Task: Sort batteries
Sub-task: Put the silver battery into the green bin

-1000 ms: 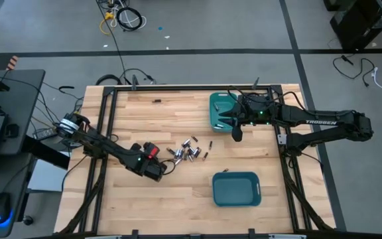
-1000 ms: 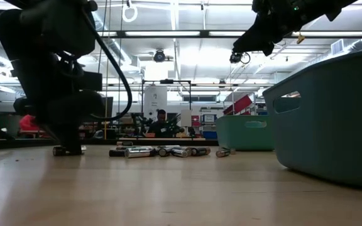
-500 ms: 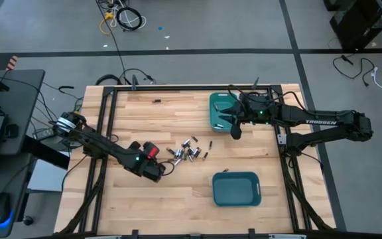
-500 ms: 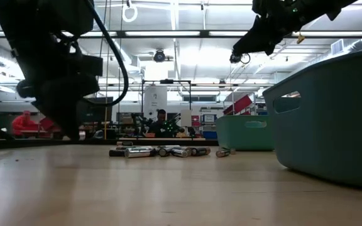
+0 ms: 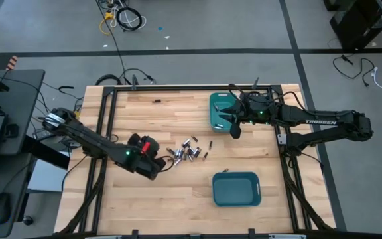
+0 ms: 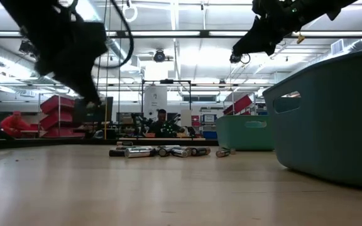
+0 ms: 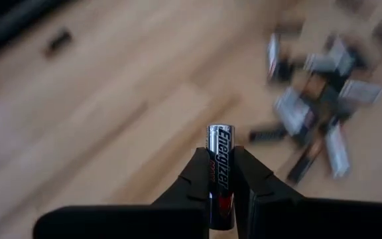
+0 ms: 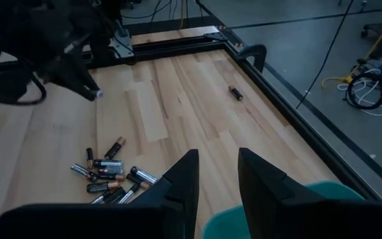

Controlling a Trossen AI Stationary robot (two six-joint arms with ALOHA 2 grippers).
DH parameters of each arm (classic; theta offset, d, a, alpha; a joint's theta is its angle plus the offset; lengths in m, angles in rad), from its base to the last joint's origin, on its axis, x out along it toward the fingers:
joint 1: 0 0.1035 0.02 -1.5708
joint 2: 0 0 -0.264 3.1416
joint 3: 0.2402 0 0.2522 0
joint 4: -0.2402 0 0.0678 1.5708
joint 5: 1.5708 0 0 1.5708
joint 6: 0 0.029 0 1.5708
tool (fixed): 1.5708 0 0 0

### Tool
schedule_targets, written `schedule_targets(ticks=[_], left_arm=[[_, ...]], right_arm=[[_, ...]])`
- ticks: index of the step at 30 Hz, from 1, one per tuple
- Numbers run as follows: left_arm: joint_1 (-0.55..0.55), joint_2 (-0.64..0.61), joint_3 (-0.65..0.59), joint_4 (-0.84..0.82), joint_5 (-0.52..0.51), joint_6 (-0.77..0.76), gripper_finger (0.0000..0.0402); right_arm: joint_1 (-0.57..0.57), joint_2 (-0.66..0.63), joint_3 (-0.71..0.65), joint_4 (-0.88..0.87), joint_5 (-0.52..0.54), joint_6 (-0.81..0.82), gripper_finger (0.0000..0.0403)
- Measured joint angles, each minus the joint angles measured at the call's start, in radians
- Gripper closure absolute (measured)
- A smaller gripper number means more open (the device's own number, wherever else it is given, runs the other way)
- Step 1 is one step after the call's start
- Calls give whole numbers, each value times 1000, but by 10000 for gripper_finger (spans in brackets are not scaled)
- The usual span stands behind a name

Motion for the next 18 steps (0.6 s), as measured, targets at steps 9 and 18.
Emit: schedule_targets(ticks=[9, 18], left_arm=[[4, -54, 1, 459, -172, 504, 384], [40, -48, -71, 973, -230, 974, 381]], right_arm=[[36, 0, 0, 59, -1, -12, 312], [176, 0, 0, 192, -4, -110, 312]])
